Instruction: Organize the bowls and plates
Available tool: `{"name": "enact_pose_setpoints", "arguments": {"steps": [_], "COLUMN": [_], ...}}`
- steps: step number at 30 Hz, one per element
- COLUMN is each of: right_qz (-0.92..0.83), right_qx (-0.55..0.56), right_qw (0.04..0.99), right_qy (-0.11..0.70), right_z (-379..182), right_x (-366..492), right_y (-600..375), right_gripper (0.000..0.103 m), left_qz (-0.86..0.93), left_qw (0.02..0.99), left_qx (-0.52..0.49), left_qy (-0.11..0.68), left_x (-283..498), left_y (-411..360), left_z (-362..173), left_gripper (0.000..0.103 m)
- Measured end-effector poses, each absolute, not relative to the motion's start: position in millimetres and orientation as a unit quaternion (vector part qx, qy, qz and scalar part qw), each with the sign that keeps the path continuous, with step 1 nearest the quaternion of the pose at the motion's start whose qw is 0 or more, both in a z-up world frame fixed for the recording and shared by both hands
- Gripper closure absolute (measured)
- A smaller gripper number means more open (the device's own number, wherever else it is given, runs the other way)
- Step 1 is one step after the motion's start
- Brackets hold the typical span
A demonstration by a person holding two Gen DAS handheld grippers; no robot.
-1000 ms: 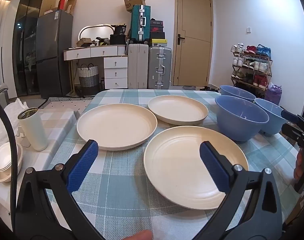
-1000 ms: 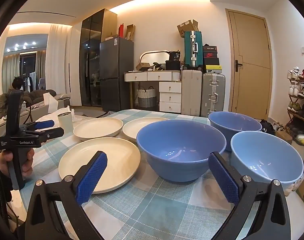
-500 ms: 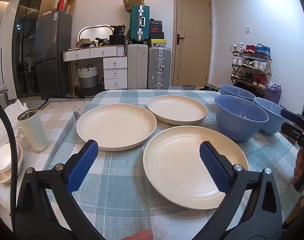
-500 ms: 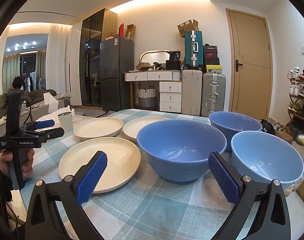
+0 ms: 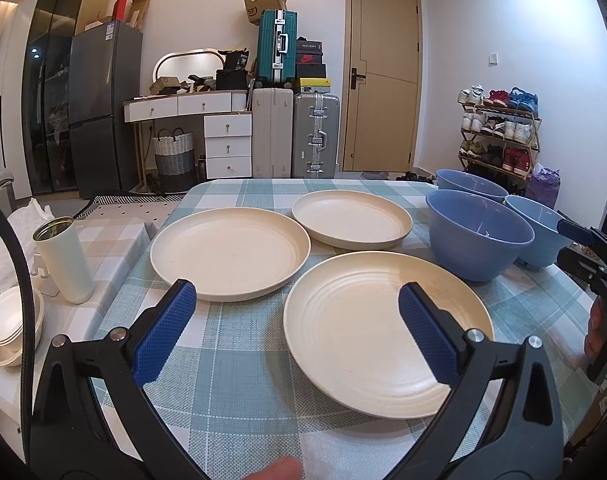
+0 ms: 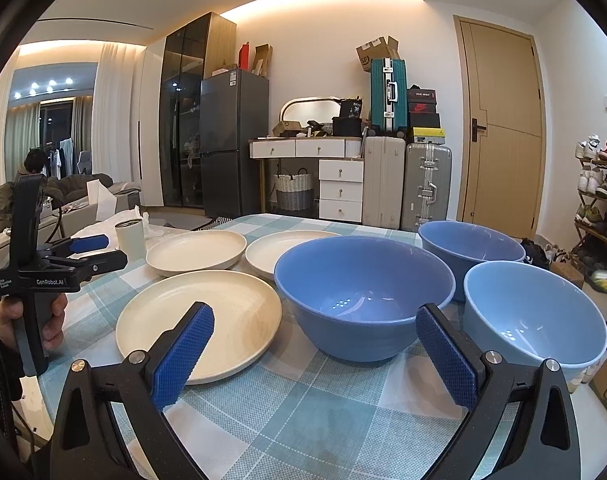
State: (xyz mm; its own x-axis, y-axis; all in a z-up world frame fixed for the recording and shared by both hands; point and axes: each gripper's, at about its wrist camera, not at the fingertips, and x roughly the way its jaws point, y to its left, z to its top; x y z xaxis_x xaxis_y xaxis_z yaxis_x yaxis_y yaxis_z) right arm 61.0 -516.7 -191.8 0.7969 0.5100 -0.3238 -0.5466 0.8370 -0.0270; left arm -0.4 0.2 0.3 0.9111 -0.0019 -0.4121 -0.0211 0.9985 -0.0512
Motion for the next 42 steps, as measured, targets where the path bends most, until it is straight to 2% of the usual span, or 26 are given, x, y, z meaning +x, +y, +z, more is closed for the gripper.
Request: {"name": "enact_pose_setpoints", "arguments": {"steps": [42], "right_qz": [0.273], "right_qx": [-0.054], "right_qw": [0.946], "right_qy": [0.168], "right_z": [-189.7], "right_x": [62.2], "right_y": [-521.1], "right_gripper": [0.0], "left_qz": [-0.001], "left_qw": [0.977], "left_qx": [-0.028], "left_qy": [0.213], "left_x": [-1.5], "left_y": [-3.0], "left_z": [-0.4], "left_gripper": [0.002]}}
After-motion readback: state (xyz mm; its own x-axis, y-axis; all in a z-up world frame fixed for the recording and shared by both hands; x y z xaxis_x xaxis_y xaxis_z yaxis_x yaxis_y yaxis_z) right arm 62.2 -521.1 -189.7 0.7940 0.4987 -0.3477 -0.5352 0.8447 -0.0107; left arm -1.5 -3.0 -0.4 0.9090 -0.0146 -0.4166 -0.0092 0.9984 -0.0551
